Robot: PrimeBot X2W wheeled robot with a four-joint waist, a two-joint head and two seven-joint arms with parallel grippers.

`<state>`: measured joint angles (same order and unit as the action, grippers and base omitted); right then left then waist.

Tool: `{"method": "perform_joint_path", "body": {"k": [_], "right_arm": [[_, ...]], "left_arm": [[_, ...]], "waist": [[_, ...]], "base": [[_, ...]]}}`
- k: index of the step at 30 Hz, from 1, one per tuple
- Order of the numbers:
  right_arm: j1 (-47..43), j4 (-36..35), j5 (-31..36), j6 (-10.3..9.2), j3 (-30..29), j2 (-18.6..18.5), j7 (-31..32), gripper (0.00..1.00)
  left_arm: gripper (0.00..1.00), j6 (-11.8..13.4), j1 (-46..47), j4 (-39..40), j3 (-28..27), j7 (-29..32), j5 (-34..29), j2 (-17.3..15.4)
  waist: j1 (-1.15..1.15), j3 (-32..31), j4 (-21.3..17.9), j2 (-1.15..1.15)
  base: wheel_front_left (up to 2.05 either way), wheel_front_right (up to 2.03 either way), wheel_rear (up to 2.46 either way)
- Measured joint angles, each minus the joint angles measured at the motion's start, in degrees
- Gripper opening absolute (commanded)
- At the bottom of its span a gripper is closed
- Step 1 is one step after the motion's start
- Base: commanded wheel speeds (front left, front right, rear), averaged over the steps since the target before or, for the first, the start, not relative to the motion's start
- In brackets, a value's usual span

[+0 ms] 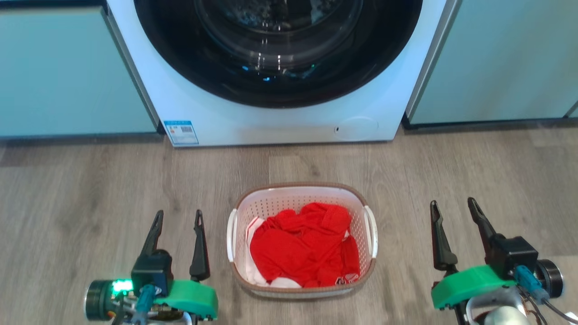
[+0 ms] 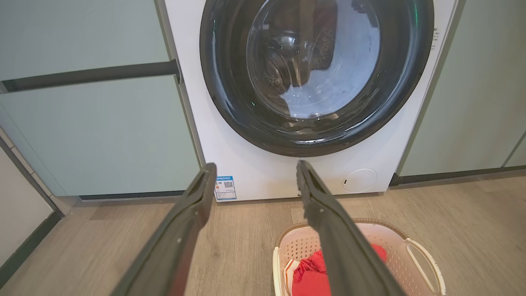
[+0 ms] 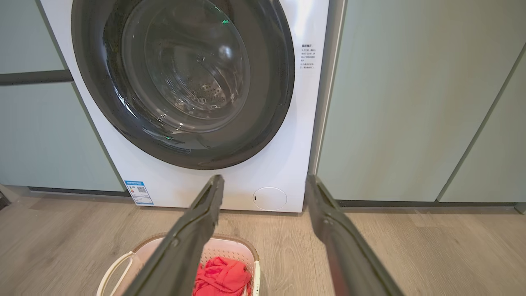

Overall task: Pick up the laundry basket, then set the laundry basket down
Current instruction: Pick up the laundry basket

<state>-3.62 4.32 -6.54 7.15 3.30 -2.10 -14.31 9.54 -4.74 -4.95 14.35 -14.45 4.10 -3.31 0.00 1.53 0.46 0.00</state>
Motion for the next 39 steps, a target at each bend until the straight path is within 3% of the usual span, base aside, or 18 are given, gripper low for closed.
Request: {"method": "perform_joint_path", "body": {"k": [10, 20, 39], "right_arm": [[6.5, 4.3, -0.6, 0.00, -0.3, -0.2, 0.0, 1.00], [18.8, 11.6, -3.7, 0.00, 0.3, -3.8, 0.0, 1.00], [34.5, 22.2, -8.7, 0.00, 1.7, -6.2, 0.0, 1.00]], "left_arm": [[1.00, 0.1, 5.5, -4.0, 1.5, 0.0, 1.1, 0.1], [1.00, 1.6, 18.3, -11.7, 3.9, 0.0, 5.6, 0.5], [1.00, 3.1, 37.9, -28.4, 12.1, -0.2, 14.9, 1.2]], "waist": [[0.02, 6.8, -0.1, 0.00], [0.02, 19.2, 0.0, 0.00], [0.01, 40.7, 1.2, 0.00]], "base": [[0.00, 0.00, 0.00], [0.00, 0.00, 0.00], [0.00, 0.00, 0.00]]}}
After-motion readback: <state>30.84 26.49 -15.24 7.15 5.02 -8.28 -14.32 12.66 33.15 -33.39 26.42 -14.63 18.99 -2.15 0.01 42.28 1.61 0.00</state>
